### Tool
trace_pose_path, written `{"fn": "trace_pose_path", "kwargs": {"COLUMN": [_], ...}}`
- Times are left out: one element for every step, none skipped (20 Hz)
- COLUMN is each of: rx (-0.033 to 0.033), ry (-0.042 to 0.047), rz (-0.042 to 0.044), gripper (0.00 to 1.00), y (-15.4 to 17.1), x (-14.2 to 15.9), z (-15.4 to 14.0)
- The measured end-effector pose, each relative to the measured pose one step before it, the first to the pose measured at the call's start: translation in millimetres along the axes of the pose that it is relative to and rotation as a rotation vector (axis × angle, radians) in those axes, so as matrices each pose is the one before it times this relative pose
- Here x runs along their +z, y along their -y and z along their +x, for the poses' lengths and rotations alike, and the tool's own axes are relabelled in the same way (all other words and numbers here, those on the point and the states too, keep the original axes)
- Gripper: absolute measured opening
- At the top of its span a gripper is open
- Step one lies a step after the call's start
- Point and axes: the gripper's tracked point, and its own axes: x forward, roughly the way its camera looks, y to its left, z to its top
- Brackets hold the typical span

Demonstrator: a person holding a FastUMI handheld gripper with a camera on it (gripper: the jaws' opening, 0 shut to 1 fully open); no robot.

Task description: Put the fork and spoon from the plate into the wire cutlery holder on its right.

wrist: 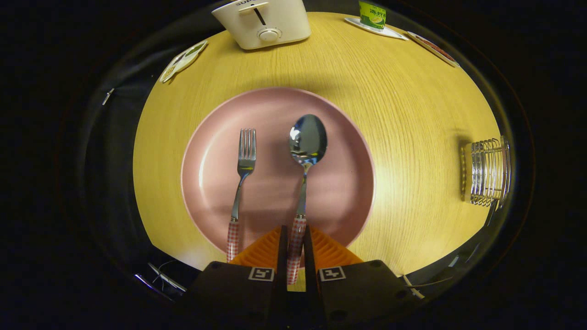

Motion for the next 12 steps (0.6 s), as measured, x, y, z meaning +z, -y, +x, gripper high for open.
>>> {"fn": "trace_pose_path", "kwargs": {"rx": [-0.0019,0.01556,0.01517,0.01975,0.02924,0.03102,0.03404,0.01916,0.02483,0.02531,0.01426,0.00776], "ry": [-0.00455,0.00431,0.0068,0.00674,0.00382,0.00931,0.01903,0.01836,0.02202,0.02723,0.02738,0.02343], "rz": [0.00266,0.00342,0.0108,0.00815,0.00394,0.00472,-0.00402,-0.01439,-0.02128,-0.03004,-0.03345,-0.03318], "gripper": [0.16,0.13,0.13,0.11,0.11,0.11,0.11,0.11,0.11,0.11,0.11,0.11], "y": [3.85,0.89,0.96,-0.65,-2.16,-3.37,-4.26,-1.02,-1.57,-0.4,2.61,5.23], "x": [-1.18,0.07,0.79,0.33,1.2,3.04,4.0,3.67,3.18,5.0,4.54,4.68], "z": [-3.25,-1.32,-2.08,-3.75,-5.64,-7.23,-9.73,-11.61,-14.39,-17.9,-15.83,-18.11]}}
